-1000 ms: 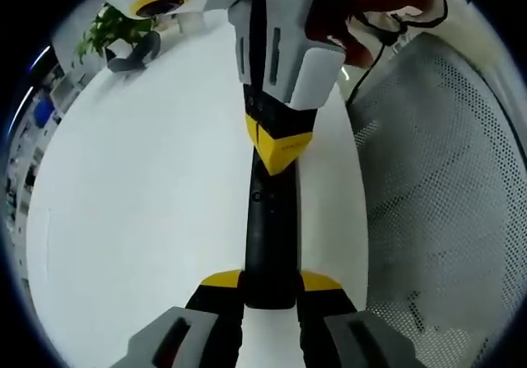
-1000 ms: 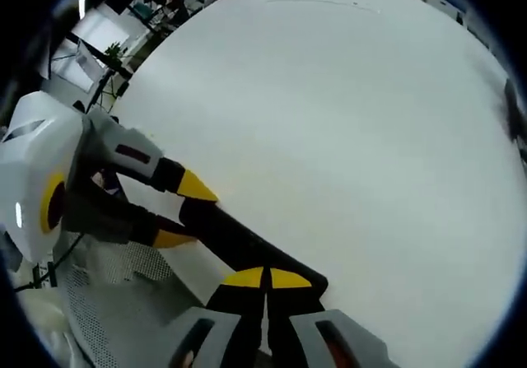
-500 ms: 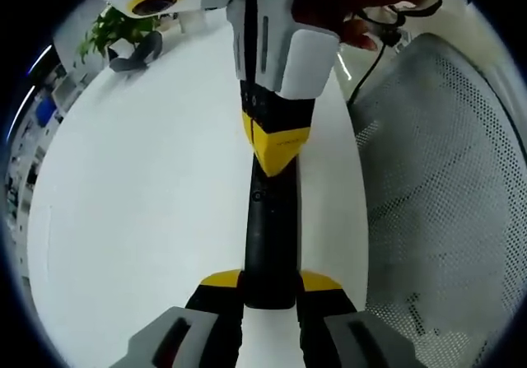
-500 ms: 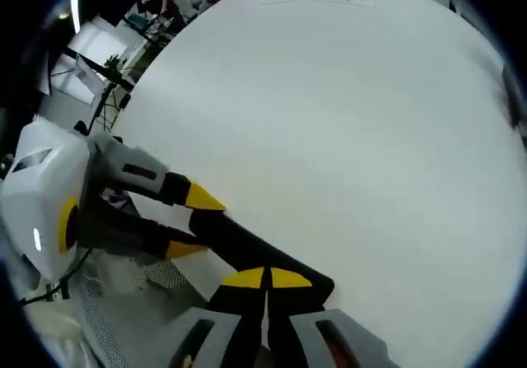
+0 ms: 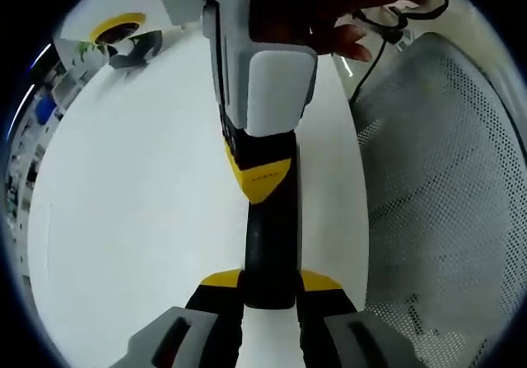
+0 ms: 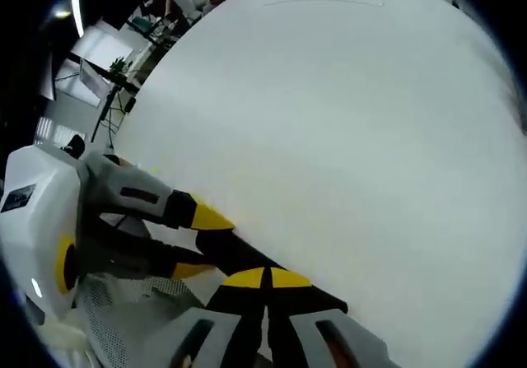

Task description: Press the specified remote control buttons in sequence, fully releasing each button before pressing the next.

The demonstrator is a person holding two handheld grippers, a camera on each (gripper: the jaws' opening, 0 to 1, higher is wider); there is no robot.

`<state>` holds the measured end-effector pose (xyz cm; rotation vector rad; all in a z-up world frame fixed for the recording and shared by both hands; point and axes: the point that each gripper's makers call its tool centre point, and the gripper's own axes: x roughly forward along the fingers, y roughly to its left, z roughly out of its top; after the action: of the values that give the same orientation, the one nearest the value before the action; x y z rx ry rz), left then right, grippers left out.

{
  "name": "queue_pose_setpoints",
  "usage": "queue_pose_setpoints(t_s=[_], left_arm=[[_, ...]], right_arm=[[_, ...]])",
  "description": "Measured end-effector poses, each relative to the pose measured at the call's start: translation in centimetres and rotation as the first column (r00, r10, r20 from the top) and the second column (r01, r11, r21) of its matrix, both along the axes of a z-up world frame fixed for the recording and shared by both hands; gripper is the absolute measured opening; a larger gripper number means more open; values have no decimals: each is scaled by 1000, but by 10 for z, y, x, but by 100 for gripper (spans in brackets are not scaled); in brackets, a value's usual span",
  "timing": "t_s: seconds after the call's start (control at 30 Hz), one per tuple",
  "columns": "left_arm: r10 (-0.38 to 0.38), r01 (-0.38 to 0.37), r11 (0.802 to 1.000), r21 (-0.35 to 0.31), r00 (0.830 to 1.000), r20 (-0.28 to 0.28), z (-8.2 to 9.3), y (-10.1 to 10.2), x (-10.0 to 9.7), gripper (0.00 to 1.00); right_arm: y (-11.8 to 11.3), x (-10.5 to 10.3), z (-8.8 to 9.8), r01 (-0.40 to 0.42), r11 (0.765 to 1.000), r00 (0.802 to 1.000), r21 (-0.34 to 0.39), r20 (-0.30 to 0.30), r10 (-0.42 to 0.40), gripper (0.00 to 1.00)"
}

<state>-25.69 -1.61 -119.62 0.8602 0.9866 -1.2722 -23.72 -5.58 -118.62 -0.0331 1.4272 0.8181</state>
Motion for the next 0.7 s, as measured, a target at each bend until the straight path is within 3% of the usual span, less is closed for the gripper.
queue_pose_setpoints(t_s=[0.7], left_arm=[[10, -10, 1000, -1, 1000, -5, 0, 0, 0, 22]], right_arm=[[0, 2, -4, 28, 999, 1000, -21, 1, -28, 0]])
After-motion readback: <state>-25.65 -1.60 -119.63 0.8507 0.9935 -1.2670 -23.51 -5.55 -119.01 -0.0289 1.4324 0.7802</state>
